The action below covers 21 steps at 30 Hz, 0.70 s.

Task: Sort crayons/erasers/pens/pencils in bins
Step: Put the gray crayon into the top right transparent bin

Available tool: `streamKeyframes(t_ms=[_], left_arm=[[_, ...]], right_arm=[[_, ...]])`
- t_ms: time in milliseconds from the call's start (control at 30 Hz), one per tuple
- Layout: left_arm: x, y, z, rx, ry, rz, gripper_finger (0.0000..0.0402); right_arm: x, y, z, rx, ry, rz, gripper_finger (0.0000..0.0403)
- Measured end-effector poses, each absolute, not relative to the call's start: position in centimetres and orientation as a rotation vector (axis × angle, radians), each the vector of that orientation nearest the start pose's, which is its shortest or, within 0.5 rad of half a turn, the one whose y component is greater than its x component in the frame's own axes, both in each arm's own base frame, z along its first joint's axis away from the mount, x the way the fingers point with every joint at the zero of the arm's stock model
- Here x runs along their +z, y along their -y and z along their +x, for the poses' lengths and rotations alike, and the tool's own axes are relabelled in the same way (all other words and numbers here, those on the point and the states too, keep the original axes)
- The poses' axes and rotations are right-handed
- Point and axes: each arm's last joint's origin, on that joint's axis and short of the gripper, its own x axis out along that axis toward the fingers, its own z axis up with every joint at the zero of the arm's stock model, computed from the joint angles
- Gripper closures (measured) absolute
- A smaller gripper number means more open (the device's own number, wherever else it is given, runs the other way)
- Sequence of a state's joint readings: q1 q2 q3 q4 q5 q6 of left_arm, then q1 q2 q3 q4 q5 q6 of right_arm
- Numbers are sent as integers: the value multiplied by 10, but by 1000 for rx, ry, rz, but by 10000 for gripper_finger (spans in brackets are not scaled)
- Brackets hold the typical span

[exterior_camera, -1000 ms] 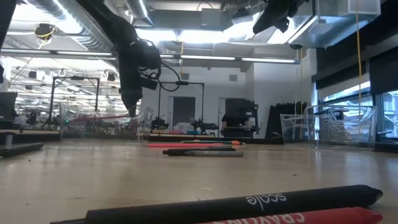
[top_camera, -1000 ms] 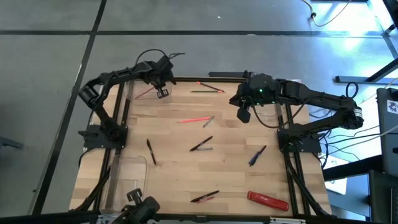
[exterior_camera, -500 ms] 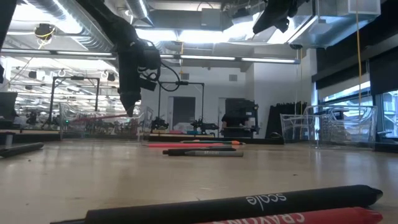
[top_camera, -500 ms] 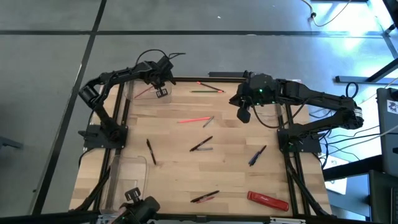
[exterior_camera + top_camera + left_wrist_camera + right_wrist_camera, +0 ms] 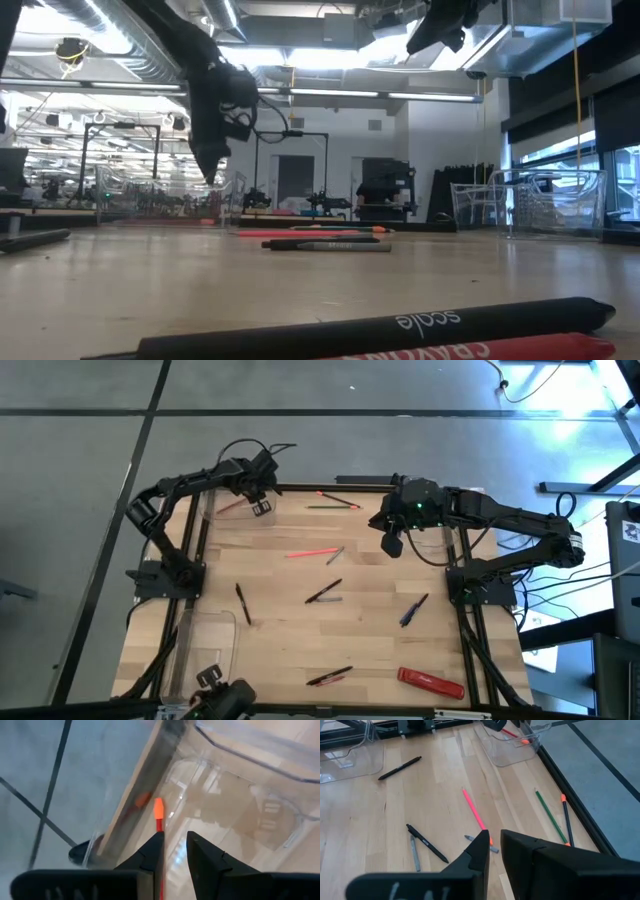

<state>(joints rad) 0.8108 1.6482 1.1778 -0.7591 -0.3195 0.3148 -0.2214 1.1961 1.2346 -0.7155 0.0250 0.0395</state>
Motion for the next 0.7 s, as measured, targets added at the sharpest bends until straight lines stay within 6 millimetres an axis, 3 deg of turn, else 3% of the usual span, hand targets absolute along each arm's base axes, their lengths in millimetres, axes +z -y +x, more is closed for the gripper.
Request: streamKeyframes(t_ms=[167, 433, 600, 700], left_arm=[[254, -210, 211, 801, -1249, -99, 325], [309, -137, 209, 755, -1005, -166, 325], [328, -93, 210, 679, -873, -202, 325], [334, -71, 212, 619, -827, -220, 325]], right_arm=[[358, 54, 235, -251, -670, 108, 352], [358, 54, 235, -270, -663, 162, 352], [357, 54, 236, -273, -661, 189, 352], [351, 53, 241, -183, -710, 120, 352]])
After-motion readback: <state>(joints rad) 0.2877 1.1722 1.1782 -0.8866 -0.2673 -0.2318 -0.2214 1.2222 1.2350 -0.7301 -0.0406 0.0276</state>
